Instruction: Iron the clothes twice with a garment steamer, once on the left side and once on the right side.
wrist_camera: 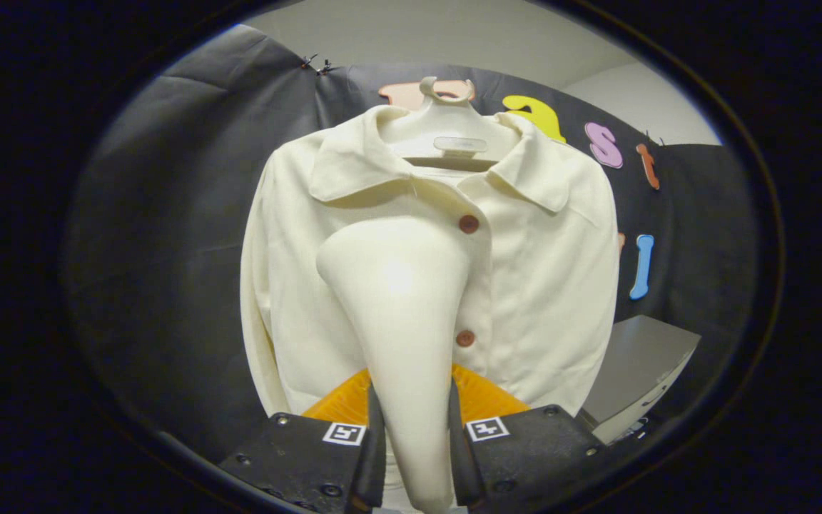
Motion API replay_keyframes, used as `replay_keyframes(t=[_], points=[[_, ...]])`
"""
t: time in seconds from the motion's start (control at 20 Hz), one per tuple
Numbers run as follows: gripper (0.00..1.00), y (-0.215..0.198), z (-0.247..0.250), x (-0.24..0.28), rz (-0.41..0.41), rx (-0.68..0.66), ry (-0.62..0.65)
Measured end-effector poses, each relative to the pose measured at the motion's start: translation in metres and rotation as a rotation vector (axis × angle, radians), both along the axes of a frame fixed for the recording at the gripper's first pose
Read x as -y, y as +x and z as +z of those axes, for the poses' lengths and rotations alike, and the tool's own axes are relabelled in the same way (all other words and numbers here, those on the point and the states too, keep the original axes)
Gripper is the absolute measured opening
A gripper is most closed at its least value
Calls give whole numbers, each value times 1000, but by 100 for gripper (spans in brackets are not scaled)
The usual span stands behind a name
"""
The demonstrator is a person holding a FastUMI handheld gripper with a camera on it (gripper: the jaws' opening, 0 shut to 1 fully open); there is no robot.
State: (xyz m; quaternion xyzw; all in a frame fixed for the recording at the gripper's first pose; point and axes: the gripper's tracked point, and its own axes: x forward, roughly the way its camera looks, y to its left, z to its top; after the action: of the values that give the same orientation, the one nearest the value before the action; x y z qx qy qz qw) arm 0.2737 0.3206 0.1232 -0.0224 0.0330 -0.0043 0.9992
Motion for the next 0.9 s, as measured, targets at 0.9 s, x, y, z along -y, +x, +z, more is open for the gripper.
replay_keyframes(t=[0.9], points=[[38, -4, -203, 31, -105, -206, -91]])
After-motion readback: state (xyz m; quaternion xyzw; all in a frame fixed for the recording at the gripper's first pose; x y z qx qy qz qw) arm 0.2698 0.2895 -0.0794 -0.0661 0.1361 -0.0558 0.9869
